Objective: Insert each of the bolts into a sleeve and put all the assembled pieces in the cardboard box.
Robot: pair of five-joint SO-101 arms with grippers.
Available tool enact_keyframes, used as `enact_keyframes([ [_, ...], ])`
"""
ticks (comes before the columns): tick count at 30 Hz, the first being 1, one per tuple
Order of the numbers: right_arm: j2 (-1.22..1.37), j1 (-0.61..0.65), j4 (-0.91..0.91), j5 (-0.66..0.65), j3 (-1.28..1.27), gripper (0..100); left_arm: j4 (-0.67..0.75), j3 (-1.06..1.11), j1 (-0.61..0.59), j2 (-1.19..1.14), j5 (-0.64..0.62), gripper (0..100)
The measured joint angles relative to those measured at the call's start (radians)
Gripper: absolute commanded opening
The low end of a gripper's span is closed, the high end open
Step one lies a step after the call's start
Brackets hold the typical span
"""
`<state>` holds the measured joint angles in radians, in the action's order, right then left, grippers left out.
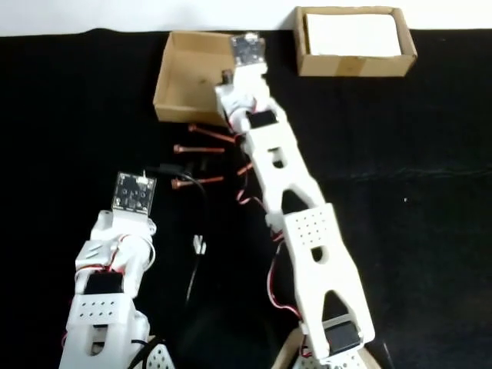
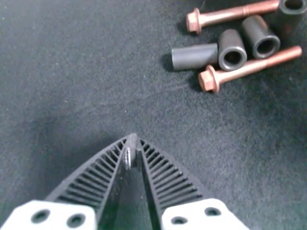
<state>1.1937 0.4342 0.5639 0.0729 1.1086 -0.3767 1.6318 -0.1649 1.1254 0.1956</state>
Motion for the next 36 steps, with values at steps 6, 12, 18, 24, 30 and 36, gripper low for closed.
enact_keyframes([
  [6,0.011,0.0,0.063,0.0,0.04,18.5,0.0,0.0,0.0,0.0,-0.034,1],
  [12,0.009,0.012,0.152,0.0,0.143,18.4,0.0,0.0,0.0,0.0,-0.049,1],
  [18,-0.049,0.054,0.539,0.0,0.35,18.4,0.0,0.0,-0.015,0.0,-0.052,1],
  [24,-0.127,0.098,1.099,-0.054,0.529,18.4,0.0,0.0,-0.018,0.0,-0.055,1],
  [30,-0.181,0.147,1.189,-0.068,0.537,18.4,0.0,0.0,-0.018,0.0,-0.055,1],
  [36,-0.186,0.212,1.191,-0.069,0.404,18.4,0.0,0.0,-0.018,0.0,-0.055,1],
])
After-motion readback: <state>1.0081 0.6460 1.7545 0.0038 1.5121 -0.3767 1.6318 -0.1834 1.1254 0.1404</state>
